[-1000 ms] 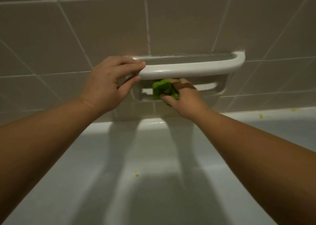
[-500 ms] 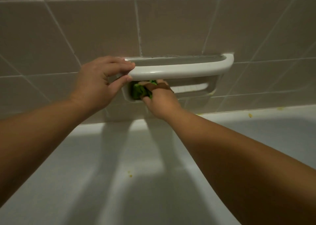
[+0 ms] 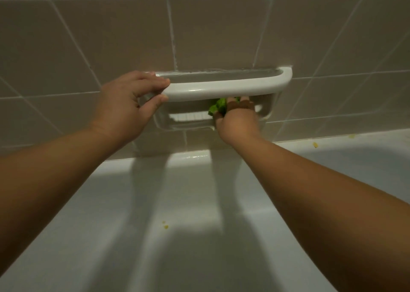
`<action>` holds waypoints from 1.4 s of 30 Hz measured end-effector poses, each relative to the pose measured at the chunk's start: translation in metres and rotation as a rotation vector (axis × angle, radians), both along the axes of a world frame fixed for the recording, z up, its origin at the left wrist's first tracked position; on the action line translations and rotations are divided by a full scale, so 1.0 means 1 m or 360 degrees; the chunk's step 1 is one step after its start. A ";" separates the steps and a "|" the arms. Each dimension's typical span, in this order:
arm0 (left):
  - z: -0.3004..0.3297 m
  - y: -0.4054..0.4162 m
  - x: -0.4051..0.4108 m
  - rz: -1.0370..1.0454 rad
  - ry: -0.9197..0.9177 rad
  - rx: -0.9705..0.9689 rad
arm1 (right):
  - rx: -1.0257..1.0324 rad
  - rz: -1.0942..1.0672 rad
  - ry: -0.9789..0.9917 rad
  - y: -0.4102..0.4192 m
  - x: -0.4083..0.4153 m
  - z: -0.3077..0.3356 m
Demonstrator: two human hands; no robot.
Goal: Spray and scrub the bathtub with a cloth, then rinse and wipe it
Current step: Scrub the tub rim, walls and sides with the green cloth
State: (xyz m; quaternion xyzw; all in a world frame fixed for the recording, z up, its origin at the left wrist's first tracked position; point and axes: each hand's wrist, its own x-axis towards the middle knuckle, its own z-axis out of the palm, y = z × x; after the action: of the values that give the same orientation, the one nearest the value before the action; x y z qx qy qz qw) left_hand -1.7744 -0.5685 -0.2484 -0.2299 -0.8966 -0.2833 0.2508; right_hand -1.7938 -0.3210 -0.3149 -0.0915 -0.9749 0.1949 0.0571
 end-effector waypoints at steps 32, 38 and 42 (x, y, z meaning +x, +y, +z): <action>0.003 0.011 0.004 0.0097 -0.0113 -0.0035 | -0.0010 0.0400 -0.0125 -0.052 0.009 0.005; 0.000 0.014 0.004 0.0099 -0.0097 -0.0025 | 0.0052 0.0607 -0.0200 -0.075 0.009 0.008; 0.000 0.013 0.005 0.0103 -0.0088 -0.0021 | 0.0068 0.0606 -0.0192 -0.021 0.011 0.011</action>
State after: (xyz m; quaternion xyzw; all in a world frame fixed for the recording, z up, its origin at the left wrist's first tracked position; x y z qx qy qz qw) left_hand -1.7697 -0.5553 -0.2485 -0.1946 -0.9120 -0.2754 0.2335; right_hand -1.7829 -0.3422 -0.3042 0.0842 -0.9802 0.1755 -0.0375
